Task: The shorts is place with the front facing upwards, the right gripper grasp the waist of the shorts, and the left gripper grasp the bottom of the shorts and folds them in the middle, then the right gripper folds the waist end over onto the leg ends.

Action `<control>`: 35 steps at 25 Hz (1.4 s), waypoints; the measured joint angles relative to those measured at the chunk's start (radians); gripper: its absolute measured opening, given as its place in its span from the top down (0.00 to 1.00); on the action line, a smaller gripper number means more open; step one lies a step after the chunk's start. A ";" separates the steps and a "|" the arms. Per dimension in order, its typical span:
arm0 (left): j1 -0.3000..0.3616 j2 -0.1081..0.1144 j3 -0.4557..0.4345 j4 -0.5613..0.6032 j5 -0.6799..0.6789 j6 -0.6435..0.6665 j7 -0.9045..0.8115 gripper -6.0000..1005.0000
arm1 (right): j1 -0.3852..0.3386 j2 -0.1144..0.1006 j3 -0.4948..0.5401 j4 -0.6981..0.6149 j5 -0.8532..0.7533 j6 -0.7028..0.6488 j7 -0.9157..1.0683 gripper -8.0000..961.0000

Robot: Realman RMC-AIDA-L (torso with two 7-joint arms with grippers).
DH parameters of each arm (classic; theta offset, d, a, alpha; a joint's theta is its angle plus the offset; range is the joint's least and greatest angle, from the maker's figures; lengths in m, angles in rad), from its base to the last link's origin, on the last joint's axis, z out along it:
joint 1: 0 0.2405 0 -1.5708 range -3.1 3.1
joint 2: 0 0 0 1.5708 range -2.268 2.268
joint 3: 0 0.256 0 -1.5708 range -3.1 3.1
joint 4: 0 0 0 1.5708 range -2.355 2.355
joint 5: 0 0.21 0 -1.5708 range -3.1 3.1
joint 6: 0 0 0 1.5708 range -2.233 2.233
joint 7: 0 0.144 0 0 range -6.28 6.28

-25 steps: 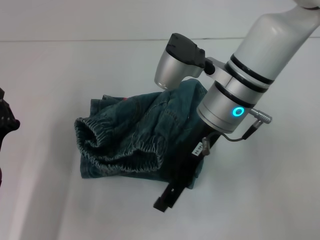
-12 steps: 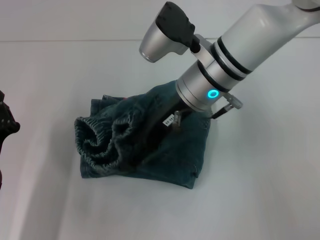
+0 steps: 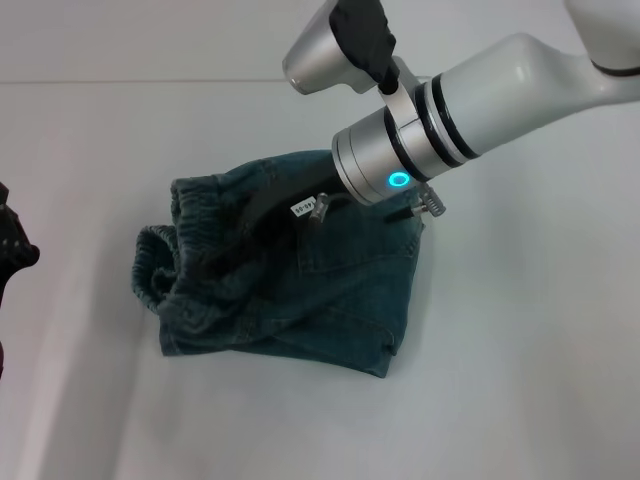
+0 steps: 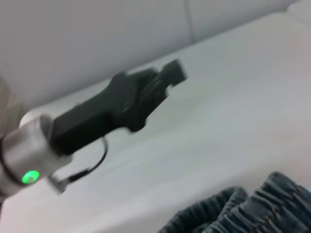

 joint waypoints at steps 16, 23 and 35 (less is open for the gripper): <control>-0.003 0.004 0.031 0.045 0.000 0.024 -0.105 0.97 | -0.267 -0.018 0.012 0.010 0.532 0.019 -0.387 0.03; 0.004 0.011 0.224 0.220 0.001 0.106 -0.378 0.92 | -0.505 -0.058 0.092 -0.175 0.562 -0.164 -0.375 0.03; 0.039 0.099 0.727 0.587 0.104 0.183 -0.875 0.62 | -0.685 -0.180 0.213 -0.192 0.407 -0.403 -0.430 0.03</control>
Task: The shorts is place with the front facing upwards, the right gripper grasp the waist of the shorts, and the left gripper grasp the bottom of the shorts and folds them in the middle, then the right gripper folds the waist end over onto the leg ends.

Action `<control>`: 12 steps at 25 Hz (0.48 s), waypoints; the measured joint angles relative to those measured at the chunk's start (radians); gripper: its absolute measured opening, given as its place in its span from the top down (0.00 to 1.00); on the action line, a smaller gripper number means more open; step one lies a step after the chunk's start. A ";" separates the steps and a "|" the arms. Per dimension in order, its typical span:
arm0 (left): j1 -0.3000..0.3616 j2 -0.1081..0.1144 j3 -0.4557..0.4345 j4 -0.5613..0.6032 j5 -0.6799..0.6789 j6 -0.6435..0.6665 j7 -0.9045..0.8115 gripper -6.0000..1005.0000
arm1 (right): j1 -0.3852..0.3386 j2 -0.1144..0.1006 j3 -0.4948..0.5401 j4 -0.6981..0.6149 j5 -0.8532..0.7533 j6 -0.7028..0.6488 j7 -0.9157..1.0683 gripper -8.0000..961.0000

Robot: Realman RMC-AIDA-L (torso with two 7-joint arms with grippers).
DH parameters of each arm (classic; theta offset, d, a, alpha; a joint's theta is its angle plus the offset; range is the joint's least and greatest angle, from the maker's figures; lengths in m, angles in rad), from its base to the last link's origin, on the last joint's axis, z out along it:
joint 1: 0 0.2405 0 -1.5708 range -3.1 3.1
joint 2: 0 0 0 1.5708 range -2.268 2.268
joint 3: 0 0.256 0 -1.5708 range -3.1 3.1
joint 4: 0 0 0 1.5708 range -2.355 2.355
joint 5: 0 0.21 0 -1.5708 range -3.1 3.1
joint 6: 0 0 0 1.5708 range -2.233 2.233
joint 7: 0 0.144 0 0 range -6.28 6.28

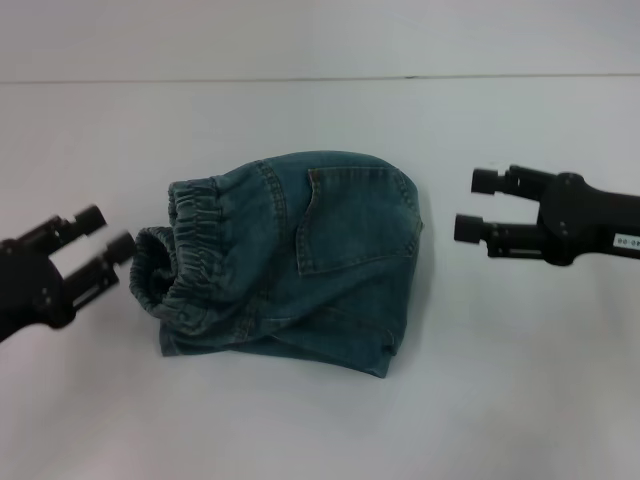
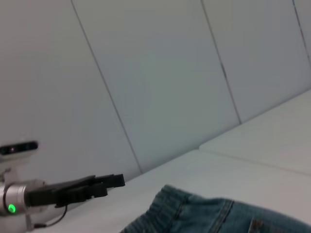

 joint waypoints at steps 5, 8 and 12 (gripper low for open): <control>-0.008 0.004 0.012 0.141 0.145 0.086 -0.121 0.42 | 0.007 0.003 0.034 -0.001 -0.117 -0.040 0.012 0.03; -0.012 0.004 0.014 0.196 0.197 0.126 -0.182 0.32 | 0.020 0.010 0.035 -0.002 -0.172 -0.056 0.029 0.03; -0.014 0.006 0.012 0.245 0.236 0.151 -0.237 0.21 | 0.028 0.012 0.035 -0.002 -0.191 -0.088 0.044 0.03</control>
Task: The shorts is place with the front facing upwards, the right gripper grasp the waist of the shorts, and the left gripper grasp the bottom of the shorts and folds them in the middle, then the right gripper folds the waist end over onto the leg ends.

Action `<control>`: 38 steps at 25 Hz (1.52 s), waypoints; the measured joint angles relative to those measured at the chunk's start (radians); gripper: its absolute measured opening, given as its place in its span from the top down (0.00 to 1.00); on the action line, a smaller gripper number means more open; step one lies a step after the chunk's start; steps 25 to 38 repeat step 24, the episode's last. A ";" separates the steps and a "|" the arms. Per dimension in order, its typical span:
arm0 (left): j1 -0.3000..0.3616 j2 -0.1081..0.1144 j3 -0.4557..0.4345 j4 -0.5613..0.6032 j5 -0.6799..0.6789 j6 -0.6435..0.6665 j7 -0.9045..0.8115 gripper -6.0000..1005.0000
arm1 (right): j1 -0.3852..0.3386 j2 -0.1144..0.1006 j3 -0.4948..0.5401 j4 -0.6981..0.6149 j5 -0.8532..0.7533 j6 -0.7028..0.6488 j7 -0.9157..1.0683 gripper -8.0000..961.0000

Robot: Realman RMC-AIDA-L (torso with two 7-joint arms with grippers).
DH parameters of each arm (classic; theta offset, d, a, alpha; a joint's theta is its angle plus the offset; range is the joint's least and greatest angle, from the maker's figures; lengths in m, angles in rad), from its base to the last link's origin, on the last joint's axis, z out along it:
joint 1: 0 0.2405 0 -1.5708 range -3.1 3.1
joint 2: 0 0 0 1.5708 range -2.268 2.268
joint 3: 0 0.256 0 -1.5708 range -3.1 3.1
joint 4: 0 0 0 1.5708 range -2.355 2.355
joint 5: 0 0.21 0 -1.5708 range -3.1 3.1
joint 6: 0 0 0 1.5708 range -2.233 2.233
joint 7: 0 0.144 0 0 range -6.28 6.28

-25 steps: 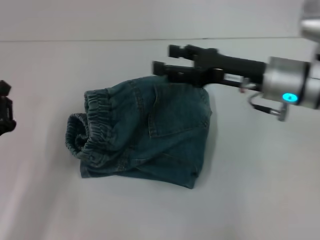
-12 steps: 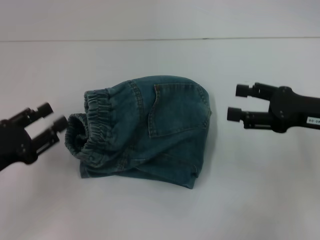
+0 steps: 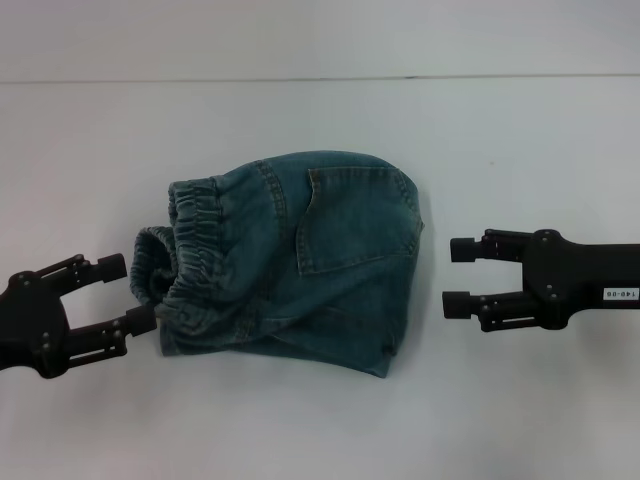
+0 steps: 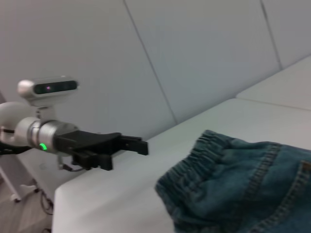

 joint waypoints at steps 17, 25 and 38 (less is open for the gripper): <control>-0.015 -0.003 0.006 0.024 0.053 0.000 -0.030 0.15 | 0.011 -0.001 0.010 -0.001 -0.051 -0.036 0.016 0.03; -0.021 -0.003 0.007 0.025 0.053 -0.001 -0.031 0.15 | 0.012 0.001 0.011 0.002 -0.055 -0.031 0.016 0.03; -0.021 -0.003 0.007 0.025 0.053 -0.001 -0.031 0.15 | 0.012 0.001 0.011 0.002 -0.055 -0.031 0.016 0.03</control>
